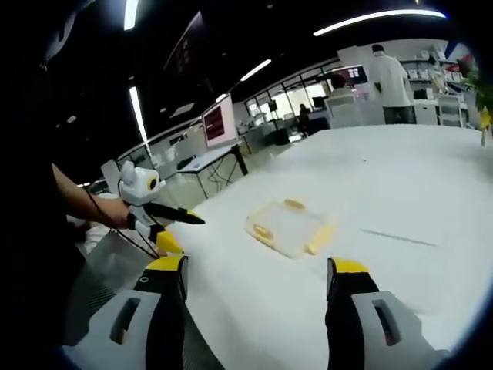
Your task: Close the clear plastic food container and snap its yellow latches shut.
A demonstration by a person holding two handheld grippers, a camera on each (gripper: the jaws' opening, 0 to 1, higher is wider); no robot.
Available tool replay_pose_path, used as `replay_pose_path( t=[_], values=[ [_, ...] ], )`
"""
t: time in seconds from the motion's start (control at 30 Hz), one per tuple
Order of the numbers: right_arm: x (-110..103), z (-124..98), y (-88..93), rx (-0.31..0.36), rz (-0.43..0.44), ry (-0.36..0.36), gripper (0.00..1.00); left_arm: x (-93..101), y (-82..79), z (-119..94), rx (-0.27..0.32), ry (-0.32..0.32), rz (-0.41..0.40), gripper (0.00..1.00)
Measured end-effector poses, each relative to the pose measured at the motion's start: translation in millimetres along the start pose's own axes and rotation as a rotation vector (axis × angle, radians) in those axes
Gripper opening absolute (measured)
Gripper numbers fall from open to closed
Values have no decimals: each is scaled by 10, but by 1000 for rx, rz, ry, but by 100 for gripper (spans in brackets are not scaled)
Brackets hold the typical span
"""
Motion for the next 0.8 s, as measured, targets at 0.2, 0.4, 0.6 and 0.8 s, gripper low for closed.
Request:
replay_pose_path(
  t=[0.2, 0.4, 0.6, 0.8],
  values=[
    [34, 40, -20, -15, -44, -11, 70, -21, -143, 36, -7, 15, 10, 77],
    [65, 108, -75, -37, -114, -31, 70, -59, -250, 92, -10, 32, 26, 77],
    [176, 167, -141, -51, -141, -24, 71, -89, -307, 117, -31, 58, 51, 77],
    [231, 228, -187, -54, -152, -34, 72, -198, -303, 147, -50, 55, 79, 77]
  ],
)
Point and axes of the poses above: the point that each gripper's makers call its tool centre point, and the gripper's own axes: z roughly forward along the fingers, x roughly to its right, y roughly out of its underside, the point moved 3 cm from there along -z, roughly backward along the fingers, and after that the axes turned 3 degrees about -y, right-handed, at the moved point
